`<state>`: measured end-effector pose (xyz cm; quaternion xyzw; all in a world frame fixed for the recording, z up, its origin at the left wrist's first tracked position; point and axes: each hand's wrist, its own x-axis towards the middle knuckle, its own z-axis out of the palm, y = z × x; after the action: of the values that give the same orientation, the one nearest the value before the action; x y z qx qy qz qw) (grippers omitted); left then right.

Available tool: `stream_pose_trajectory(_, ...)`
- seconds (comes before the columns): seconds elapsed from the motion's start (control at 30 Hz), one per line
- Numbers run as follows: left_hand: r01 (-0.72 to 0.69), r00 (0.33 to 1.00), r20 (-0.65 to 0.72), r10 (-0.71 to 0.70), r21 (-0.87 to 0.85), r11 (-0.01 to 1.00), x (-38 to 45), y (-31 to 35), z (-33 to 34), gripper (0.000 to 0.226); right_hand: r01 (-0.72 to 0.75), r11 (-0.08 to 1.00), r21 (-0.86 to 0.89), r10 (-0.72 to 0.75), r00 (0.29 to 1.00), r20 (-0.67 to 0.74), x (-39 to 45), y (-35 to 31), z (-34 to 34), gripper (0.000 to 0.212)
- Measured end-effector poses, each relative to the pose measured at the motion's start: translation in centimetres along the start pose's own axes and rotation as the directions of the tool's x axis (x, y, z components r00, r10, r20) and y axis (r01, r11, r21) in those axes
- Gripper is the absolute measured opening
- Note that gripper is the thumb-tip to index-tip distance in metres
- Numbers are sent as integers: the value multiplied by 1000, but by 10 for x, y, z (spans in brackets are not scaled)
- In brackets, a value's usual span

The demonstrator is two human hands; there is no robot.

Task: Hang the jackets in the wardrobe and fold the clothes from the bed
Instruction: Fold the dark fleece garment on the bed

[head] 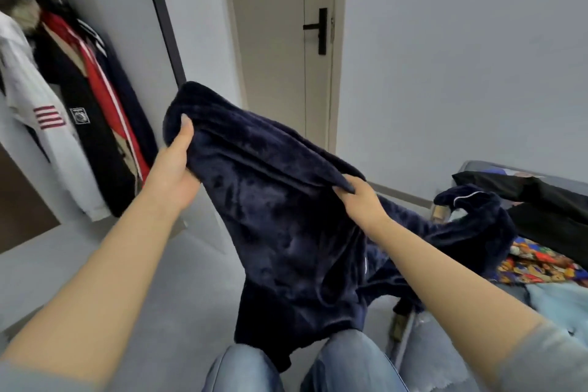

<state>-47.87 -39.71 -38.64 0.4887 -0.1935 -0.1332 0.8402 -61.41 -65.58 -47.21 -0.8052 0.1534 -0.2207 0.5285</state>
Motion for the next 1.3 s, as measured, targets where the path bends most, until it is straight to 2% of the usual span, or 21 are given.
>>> stream_pose_trajectory(0.13,-19,993,-121,7,-98,995,3,23,-29,50,115,993,40,-117,992,37,31,-54,1,30)
stream_pose_trajectory(0.27,-79,973,-225,48,-131,988,4,64,-39,58,121,971,205,-138,988,71,54,-96,22,36)
stream_pose_trajectory(0.5,-170,961,-232,149,-72,983,-9,141,-38,63,143,898,417,-199,975,94,66,-143,61,30)
stream_pose_trajectory(0.67,-168,974,-152,169,23,986,-30,146,-20,54,76,809,583,-146,987,74,66,-150,56,33)
stream_pose_trajectory(0.8,-114,993,31,114,-1,993,-49,122,16,47,21,773,634,-28,1000,2,54,-130,24,25)
stream_pose_trajectory(0.9,-19,989,144,24,-36,999,-58,80,60,40,10,766,643,39,997,-61,35,-102,-15,19)
stream_pose_trajectory(0.97,86,982,170,-84,-3,996,-64,35,90,35,-56,774,630,134,988,-77,16,-75,-44,16)
stream_pose_trajectory(1.03,277,938,212,-273,11,961,-79,-24,120,34,-128,726,676,278,953,-118,-7,-42,-76,18)
stream_pose_trajectory(1.07,392,892,236,-384,15,920,-90,-57,134,35,-150,701,697,336,932,-138,-21,-25,-93,22)
stream_pose_trajectory(1.17,663,713,272,-647,40,748,-138,-159,178,28,-290,727,622,488,856,-171,-68,35,-143,28)
stream_pose_trajectory(1.23,740,631,230,-741,110,664,-172,-216,198,19,-436,679,591,626,764,-156,-103,74,-170,25)
stream_pose_trajectory(1.3,765,553,205,-807,258,590,-196,-256,207,23,-581,629,517,726,678,-120,-135,106,-186,16)
